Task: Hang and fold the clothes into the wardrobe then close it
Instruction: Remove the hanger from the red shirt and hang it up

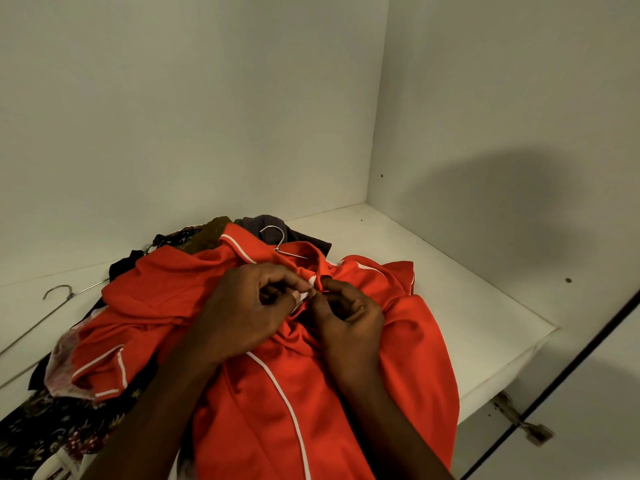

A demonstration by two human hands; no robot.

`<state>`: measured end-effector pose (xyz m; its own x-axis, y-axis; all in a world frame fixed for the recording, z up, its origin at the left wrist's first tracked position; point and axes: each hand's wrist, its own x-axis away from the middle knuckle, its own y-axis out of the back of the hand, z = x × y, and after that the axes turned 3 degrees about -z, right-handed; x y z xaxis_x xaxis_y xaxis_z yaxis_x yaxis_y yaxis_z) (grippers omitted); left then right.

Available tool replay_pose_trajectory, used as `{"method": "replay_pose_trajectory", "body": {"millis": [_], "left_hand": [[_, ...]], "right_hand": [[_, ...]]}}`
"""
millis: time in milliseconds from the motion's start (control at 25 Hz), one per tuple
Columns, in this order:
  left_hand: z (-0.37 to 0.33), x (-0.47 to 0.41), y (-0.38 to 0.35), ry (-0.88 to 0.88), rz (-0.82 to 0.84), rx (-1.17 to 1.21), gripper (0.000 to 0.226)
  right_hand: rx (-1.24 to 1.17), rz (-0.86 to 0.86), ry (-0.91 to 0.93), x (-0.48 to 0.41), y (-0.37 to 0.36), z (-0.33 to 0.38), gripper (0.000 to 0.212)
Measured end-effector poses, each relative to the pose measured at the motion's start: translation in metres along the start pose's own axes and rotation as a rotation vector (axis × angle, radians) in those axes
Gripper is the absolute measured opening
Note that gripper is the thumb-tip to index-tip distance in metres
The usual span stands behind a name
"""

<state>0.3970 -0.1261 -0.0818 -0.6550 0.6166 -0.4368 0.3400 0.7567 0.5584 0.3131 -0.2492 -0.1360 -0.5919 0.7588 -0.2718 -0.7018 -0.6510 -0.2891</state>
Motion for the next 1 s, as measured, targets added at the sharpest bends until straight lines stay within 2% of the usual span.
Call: {"method": "replay_pose_trajectory", "body": {"millis": [120,240,320,440,600,800,920,1000], "left_hand": [[-0.002,0.000,-0.002,0.004,-0.030,-0.021,0.017],[-0.004,0.002,-0.004,0.001,-0.023,-0.063,0.013],[-0.005,0.002,-0.005,0.015,-0.044,-0.050,0.016],[-0.007,0.001,-0.006,0.066,-0.115,0.025,0.032],[-0.006,0.001,-0.005,0.073,-0.138,0.027,0.030],[-0.004,0.001,-0.008,0.028,-0.108,-0.081,0.015],[0.003,0.000,-0.010,-0.005,-0.152,-0.088,0.022],[0.002,0.002,-0.013,-0.003,-0.243,-0.069,0.024]], "right_hand": [[-0.026,-0.090,-0.088,-0.012,-0.006,-0.003,0.012],[0.069,-0.129,-0.025,-0.017,-0.011,-0.007,0.007],[0.080,-0.093,0.031,-0.013,-0.011,-0.010,0.013],[-0.048,-0.008,-0.024,-0.005,-0.004,-0.010,0.026],[-0.148,0.128,-0.042,-0.002,0.003,-0.004,0.010],[0.000,0.115,0.071,-0.001,0.001,-0.008,0.014],[0.058,0.089,0.107,0.000,0.000,-0.009,0.006],[0.049,0.049,0.115,0.000,-0.001,-0.006,0.008]]}}
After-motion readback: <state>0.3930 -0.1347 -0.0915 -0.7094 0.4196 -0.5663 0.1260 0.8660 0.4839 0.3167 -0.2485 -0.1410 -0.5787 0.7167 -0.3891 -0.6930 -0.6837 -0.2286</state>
